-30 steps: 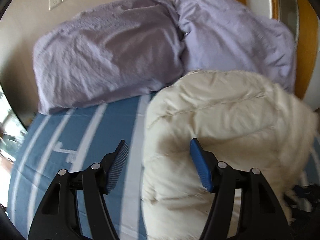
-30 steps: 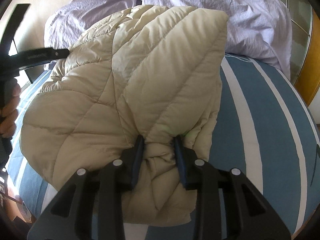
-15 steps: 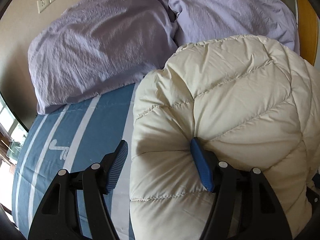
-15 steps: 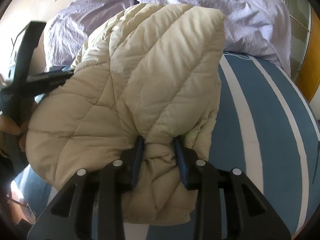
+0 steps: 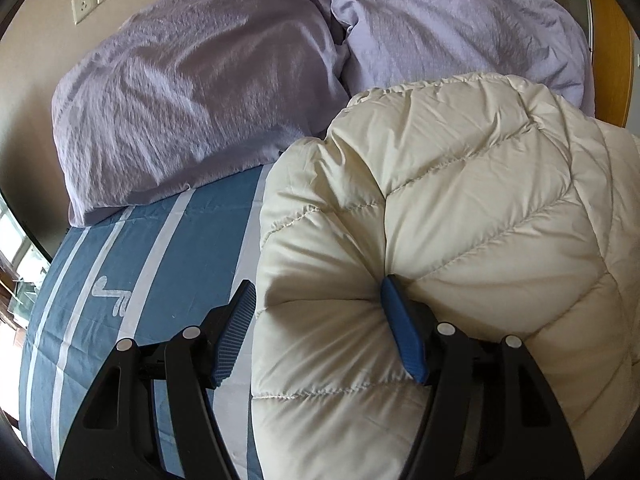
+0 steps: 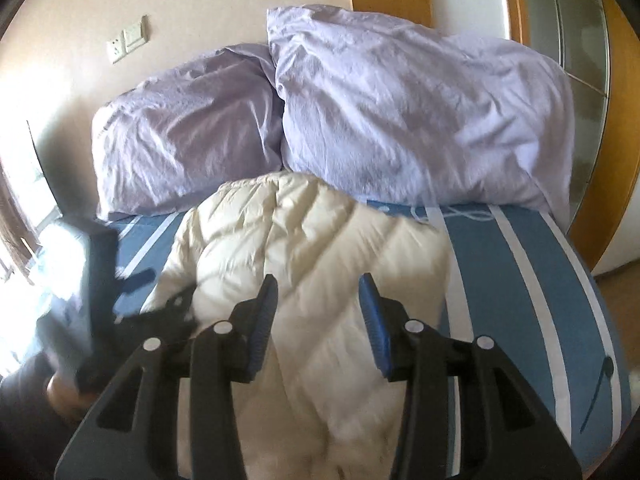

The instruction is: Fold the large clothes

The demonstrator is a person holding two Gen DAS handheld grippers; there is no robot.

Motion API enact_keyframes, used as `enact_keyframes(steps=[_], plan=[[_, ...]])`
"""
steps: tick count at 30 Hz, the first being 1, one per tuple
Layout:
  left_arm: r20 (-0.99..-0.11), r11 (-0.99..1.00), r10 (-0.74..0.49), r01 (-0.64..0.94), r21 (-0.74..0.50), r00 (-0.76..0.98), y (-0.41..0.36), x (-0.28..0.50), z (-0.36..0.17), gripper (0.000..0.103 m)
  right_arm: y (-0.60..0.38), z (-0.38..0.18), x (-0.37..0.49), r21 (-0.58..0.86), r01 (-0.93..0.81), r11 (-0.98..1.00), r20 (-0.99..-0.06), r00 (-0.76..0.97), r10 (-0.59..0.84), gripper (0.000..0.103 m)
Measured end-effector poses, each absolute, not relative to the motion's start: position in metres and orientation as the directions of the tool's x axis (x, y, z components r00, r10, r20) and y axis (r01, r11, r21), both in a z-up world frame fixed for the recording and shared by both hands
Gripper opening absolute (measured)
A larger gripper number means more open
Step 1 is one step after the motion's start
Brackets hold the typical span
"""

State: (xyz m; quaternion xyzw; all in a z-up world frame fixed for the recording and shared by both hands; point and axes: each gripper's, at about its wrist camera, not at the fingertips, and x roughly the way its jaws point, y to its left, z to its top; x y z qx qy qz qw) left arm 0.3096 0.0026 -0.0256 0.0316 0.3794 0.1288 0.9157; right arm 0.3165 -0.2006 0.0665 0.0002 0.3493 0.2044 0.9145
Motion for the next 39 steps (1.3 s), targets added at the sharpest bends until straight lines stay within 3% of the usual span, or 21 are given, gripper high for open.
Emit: enact_keyframes(steps=[12, 39], plan=[[-0.685, 0.971, 0.232, -0.203, 0.123, 0.690, 0.006, 0.311, -0.027, 0.066, -0.187, 0.023, 0.372, 0.040, -0.274, 0.961, -0.669, 0.707, 0.229, 0.045], [-0.667, 0.980, 0.186, -0.186, 0.072, 0.721, 0.005, 0.317, -0.040, 0.068, -0.199, -0.035, 0.386, 0.096, -0.234, 0.968, -0.707, 0.668, 0.231, 0.048]])
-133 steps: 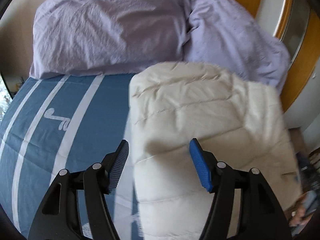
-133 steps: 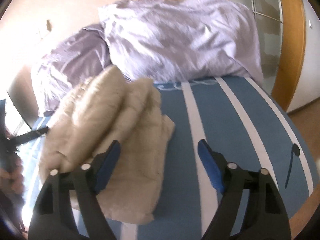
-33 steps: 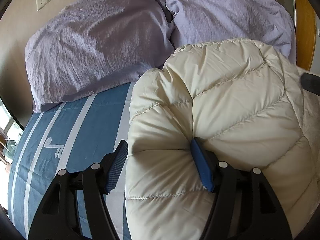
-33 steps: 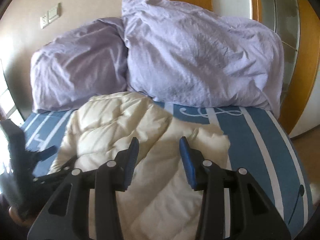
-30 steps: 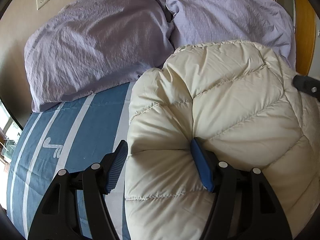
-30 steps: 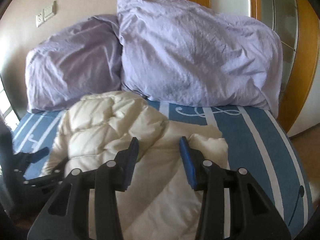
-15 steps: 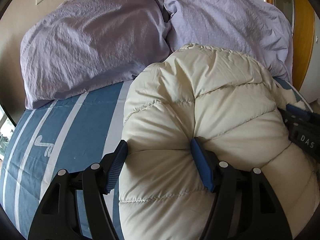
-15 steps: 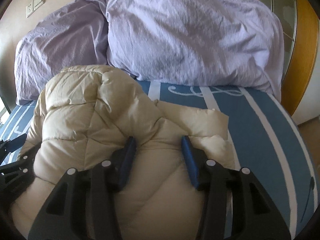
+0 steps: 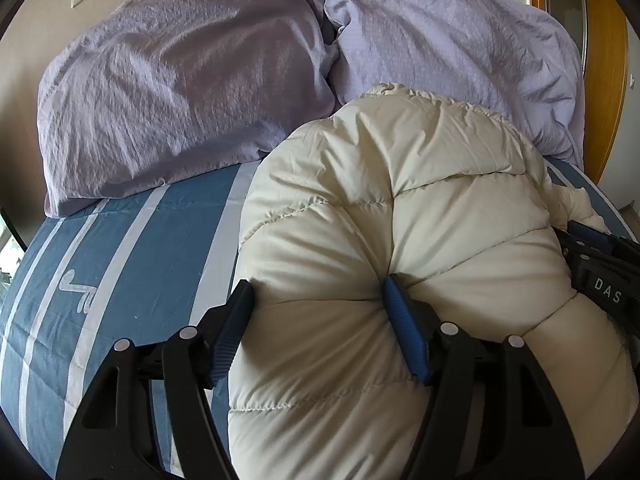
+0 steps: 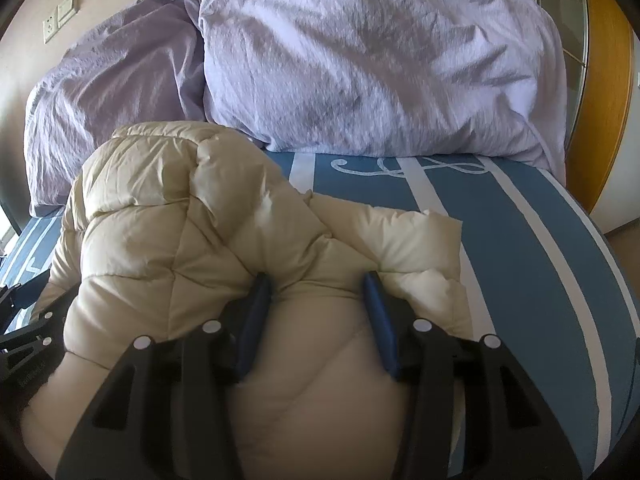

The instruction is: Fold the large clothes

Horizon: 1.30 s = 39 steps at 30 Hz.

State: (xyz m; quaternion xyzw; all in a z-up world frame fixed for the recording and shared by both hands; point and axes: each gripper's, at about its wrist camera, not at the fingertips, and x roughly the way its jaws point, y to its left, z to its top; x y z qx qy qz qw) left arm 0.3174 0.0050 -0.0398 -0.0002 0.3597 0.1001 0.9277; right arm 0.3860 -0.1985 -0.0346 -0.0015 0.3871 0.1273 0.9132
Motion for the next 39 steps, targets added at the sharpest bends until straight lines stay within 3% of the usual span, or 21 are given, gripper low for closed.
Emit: enact_keyframes(steps=[18, 25, 29, 39], plan=[[-0.690, 0.982, 0.135, -0.188, -0.002, 0.711, 0.016, 0.326, -0.021, 0.071, -0.193, -0.038, 0.391, 0.073, -0.232, 0.970, -0.734, 0.646, 0.210, 0.050], [-0.649, 0.978, 0.191, -0.199, 0.061, 0.736, 0.005, 0.351, 0.003, 0.075, -0.193, -0.038, 0.391, 0.075, -0.232, 0.970, -0.735, 0.645, 0.210, 0.050], [-0.676, 0.965, 0.262, -0.209, 0.161, 0.689, -0.004, 0.372, -0.020, 0.078, -0.194, -0.038, 0.391, 0.082, -0.232, 0.969, -0.733, 0.645, 0.217, 0.050], [-0.683, 0.963, 0.262, -0.233, 0.137, 0.682, 0.004, 0.376, -0.037, 0.081, -0.193, -0.037, 0.391, 0.084, -0.227, 0.970, -0.729, 0.649, 0.215, 0.051]])
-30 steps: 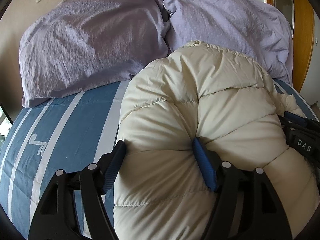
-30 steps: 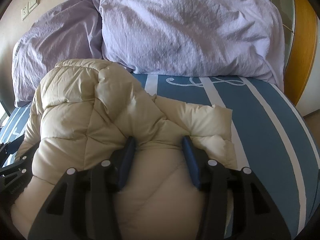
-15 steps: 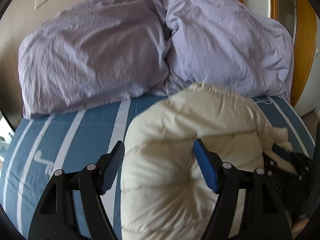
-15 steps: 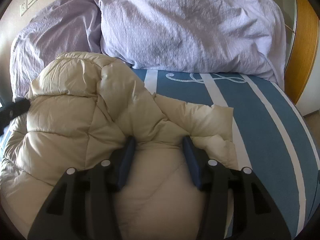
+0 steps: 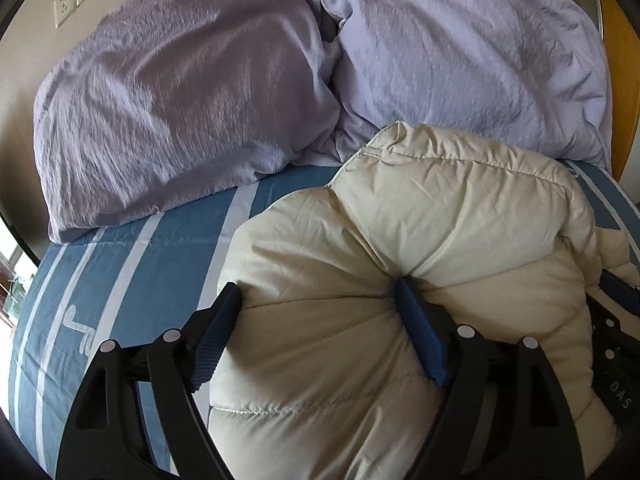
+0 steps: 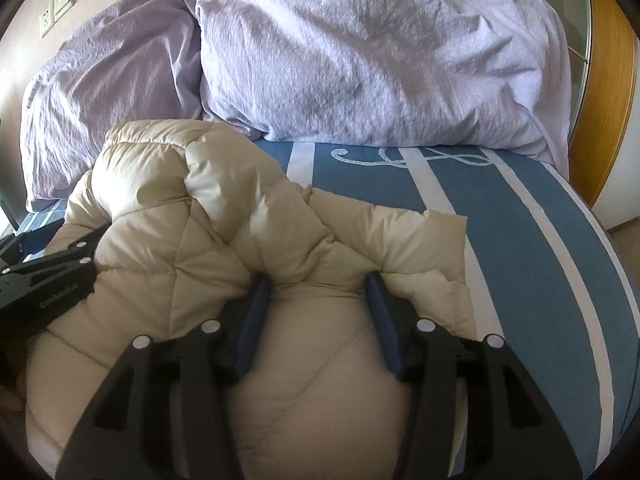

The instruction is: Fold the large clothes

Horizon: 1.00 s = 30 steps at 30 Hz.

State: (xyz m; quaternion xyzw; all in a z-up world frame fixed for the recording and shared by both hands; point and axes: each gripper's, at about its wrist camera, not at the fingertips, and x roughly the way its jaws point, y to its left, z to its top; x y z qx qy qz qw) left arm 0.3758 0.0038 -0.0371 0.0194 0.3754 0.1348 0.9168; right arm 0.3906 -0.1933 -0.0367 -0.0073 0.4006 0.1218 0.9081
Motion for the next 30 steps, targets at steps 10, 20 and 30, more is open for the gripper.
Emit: enact_keyframes(steps=[10, 20, 30], plan=[[-0.692, 0.963, 0.252, -0.243, 0.113, 0.676, 0.0077, 0.3781, -0.0414, 0.085, -0.1937, -0.0375, 0.3920, 0.081, -0.227, 0.970, -0.730, 0.649, 0.213, 0.051], [-0.687, 0.958, 0.272, -0.257, 0.127, 0.674, 0.0061, 0.3772, -0.0415, 0.087, -0.1937, -0.0381, 0.3926, 0.073, -0.224, 0.972, -0.730, 0.652, 0.205, 0.051], [-0.688, 0.957, 0.265, -0.272, 0.103, 0.676, 0.0107, 0.3739, -0.0404, 0.088, -0.1965, -0.0393, 0.3920, 0.095, -0.227, 0.969, -0.727, 0.649, 0.223, 0.052]])
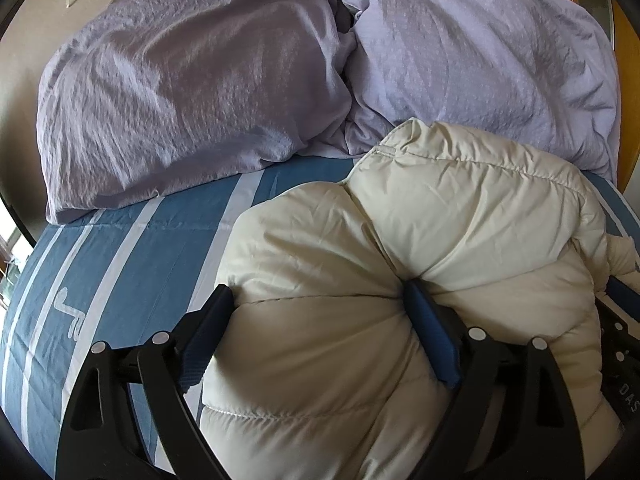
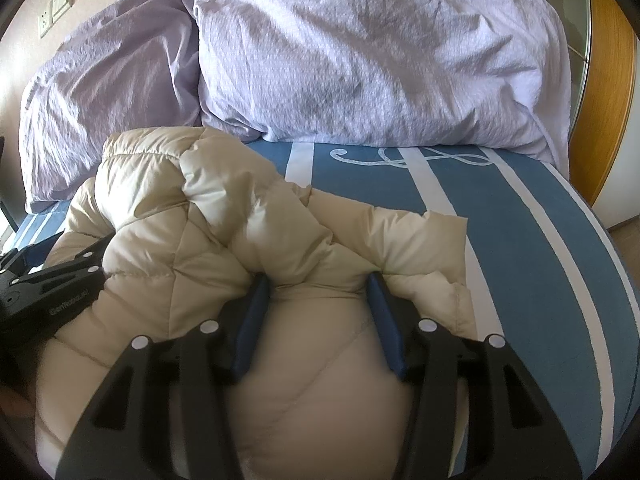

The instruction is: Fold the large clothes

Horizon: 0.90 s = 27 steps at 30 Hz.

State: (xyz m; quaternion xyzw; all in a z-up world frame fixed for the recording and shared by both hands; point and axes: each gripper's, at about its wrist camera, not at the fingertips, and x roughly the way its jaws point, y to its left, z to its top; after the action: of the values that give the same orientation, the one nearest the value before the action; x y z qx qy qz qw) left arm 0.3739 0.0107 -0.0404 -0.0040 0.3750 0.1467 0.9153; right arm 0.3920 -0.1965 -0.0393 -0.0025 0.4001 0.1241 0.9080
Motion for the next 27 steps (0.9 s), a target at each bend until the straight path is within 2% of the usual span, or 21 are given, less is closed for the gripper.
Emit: enact_keyframes(steps=[2, 4, 6, 7, 8, 9, 15, 19, 27], plan=[[-0.701, 0.956, 0.255, -0.281, 0.080, 0.666, 0.016, 0.364, -0.035, 0.088, -0.202, -0.038, 0.393, 0.127, -0.240, 0.962, -0.730, 0.634, 0.254, 0.053], [-0.714, 0.961, 0.198, -0.276, 0.007, 0.672, 0.025, 0.349, -0.028, 0.088, -0.216, -0.030, 0.385, 0.182, -0.236, 0.955, -0.724, 0.625, 0.292, 0.057], [-0.718, 0.960, 0.149, -0.274, -0.061, 0.680, 0.039, 0.329, -0.021, 0.088, -0.232, -0.020, 0.374, 0.240, -0.217, 0.946, -0.701, 0.635, 0.323, 0.077], [-0.717, 0.957, 0.137, -0.278, -0.082, 0.683, 0.048, 0.320, -0.018, 0.088, -0.242, -0.014, 0.369, 0.264, -0.205, 0.943, -0.690, 0.642, 0.333, 0.081], [-0.718, 0.954, 0.125, -0.283, -0.103, 0.684, 0.056, 0.312, -0.015, 0.088, -0.254, -0.008, 0.365, 0.286, -0.185, 0.940, -0.687, 0.644, 0.336, 0.090], [-0.722, 0.951, 0.117, -0.286, -0.116, 0.682, 0.061, 0.308, -0.014, 0.088, -0.263, -0.005, 0.362, 0.308, -0.173, 0.935, -0.690, 0.637, 0.345, 0.093], [-0.749, 0.937, 0.021, -0.275, -0.217, 0.662, 0.085, 0.288, -0.016, 0.088, -0.287, -0.023, 0.366, 0.517, -0.138, 0.845, -0.725, 0.455, 0.517, 0.097], [-0.768, 0.919, -0.062, -0.264, -0.294, 0.638, 0.093, 0.285, -0.029, 0.088, -0.280, -0.042, 0.368, 0.561, -0.114, 0.820, -0.743, 0.367, 0.560, 0.097], [-0.752, 0.848, -0.249, -0.238, -0.474, 0.611, 0.101, 0.290, -0.049, 0.088, -0.264, -0.063, 0.373, 0.644, -0.125, 0.754, -0.706, 0.281, 0.650, 0.101]])
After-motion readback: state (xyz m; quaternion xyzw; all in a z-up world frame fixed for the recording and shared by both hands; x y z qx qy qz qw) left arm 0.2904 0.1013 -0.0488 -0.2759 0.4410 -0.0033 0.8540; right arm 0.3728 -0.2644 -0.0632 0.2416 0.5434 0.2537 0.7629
